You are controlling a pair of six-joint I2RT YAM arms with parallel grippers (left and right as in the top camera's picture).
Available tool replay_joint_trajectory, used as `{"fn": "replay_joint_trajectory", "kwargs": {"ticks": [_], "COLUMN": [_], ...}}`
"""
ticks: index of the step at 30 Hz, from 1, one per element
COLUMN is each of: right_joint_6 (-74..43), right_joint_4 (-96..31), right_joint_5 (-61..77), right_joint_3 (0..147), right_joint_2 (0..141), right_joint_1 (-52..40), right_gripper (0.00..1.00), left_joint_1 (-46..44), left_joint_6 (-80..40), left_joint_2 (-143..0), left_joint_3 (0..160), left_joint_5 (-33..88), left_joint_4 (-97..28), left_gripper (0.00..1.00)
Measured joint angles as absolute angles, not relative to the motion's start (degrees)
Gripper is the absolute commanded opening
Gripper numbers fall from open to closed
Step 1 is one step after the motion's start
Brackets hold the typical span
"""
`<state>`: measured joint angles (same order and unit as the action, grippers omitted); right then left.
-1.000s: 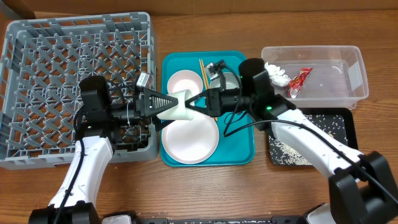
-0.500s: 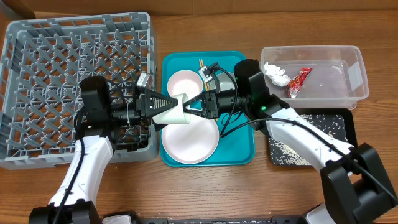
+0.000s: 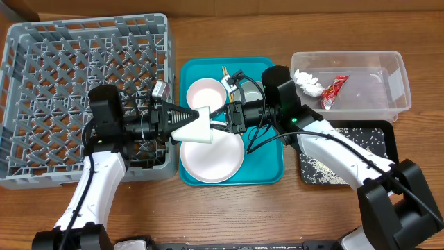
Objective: Sort waste into correct bins and load items into the dishwasher
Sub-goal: 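Carry the cup with the left gripper over the dish rack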
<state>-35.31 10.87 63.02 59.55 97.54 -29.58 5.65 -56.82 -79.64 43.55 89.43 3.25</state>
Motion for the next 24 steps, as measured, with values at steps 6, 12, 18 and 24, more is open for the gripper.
{"fn": "replay_joint_trajectory", "kwargs": {"ticks": [6,12,18,24], "right_joint_6": [-35.4,-34.61,-34.48,-33.47], "right_joint_4": [10.44,10.02,9.58,5.21], "right_joint_5": [62.7,60.8,61.17,60.53], "right_joint_3": [59.55,59.53,59.53,59.46], "right_joint_2": [97.54,97.58,97.58,97.62], "right_joint_1": [-29.58,-28.91,-25.19,-19.33], "right_gripper": [0.09,0.45,0.53,0.64], "left_joint_1": [5.65,5.61,5.91,9.91], "left_joint_6": [-56.86,-57.04,-57.19,-61.63], "left_joint_2": [-79.64,-79.64,-79.64,-79.64], "left_joint_3": [43.55,43.55,43.55,43.75], "left_joint_5": [89.36,89.19,88.88,89.41], "left_joint_4": [3.22,3.11,10.22,31.55], "left_gripper": [0.66,0.64,0.56,0.48]}}
